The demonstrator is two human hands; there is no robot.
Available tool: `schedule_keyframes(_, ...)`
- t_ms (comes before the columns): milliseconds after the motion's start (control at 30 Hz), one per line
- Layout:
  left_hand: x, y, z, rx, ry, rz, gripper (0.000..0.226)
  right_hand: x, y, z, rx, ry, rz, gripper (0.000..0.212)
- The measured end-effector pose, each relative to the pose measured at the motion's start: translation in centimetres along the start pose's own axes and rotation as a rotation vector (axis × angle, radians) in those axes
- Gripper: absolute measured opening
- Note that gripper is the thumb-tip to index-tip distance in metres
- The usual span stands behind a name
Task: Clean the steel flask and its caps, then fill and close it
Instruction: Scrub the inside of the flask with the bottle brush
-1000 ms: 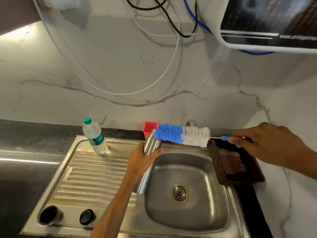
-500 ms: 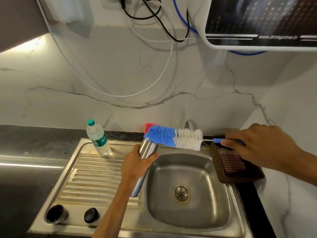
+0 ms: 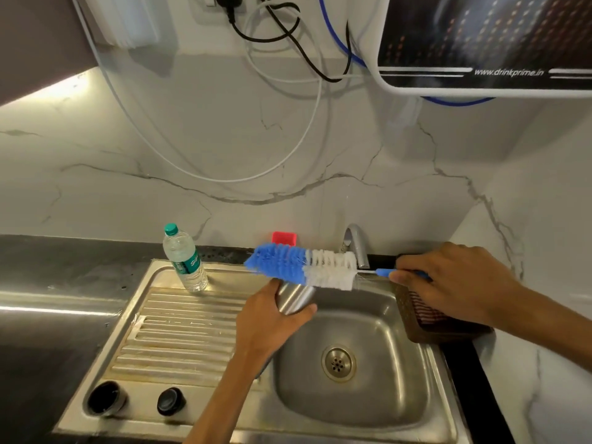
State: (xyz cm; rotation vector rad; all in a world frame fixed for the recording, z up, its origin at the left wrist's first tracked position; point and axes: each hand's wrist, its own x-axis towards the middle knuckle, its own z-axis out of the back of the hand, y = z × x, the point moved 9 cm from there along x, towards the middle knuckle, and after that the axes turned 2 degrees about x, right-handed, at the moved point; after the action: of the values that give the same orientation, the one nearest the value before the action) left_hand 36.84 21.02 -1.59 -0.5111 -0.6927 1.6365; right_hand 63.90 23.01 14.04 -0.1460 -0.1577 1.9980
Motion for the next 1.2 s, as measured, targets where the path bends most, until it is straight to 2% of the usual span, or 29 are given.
schedule_keyframes(100, -1.0, -2.8, -1.4, 0.121, 0.051, -0.203, 0.080, 1.3, -0.1, -0.3, 0.135, -0.025, 0.018, 0.049)
schedule_keyframes(200, -1.7, -3.2, -1.4, 0.137, 0.058, -0.325, 0.075, 1.9, -1.2, -1.8, 0.269, 0.110, 0.049, 0.050)
schedule_keyframes(300, -1.7, -0.6, -0.3, -0.165, 0.039, -0.169, 0.073, 1.6, -2.3, -2.5, 0.590, 0.142, 0.077, 0.040)
schedule_keyframes(400, -1.5, 2.5, 1.2, -0.469, -0.114, 0.052, 0.066, 0.6, -3.4, -3.0, 0.715, 0.106, 0.062, 0.039)
schedule_keyframes(467, -1.8, 2.3, 1.0, -0.522, -0.115, 0.085, 0.062, 0.0, -2.9, -4.1, 0.709, 0.110, 0.055, 0.040)
schedule_keyframes(567, -2.2, 0.2, -1.8, -0.559, 0.048, 0.081, 0.060, -0.4, -1.7, -5.3, 0.771, 0.102, 0.064, 0.040)
schedule_keyframes(700, -0.6, 0.4, -1.5, -0.590, -0.052, 0.202, 0.057, -0.8, -2.2, -5.2, 0.767, 0.062, 0.029, 0.039)
schedule_keyframes(867, -1.0, -2.0, -5.0, -0.423, 0.124, 0.101, 0.063, -1.2, -3.1, -6.5, 0.658, 0.025, -0.103, 0.036)
schedule_keyframes(933, -0.6, -1.4, -5.1, -0.389, 0.061, 0.123, 0.064, -1.7, -3.5, -7.1, 0.622, 0.030, -0.137, 0.035)
schedule_keyframes(1000, 0.3, -0.4, -3.5, -0.193, -0.103, 0.155, 0.068, -2.3, -3.5, -7.7, 0.596, 0.047, -0.177, 0.039)
schedule_keyframes(1100, 0.8, -2.8, -3.7, 0.218, -0.278, 0.011, 0.082, -2.2, -2.5, -7.8, 0.524, 0.042, -0.229, 0.038)
schedule_keyframes(1200, -0.7, -5.4, -5.5, 0.368, -0.302, -0.117, 0.096, -1.1, -2.1, -7.4, 0.498, 0.035, -0.275, 0.037)
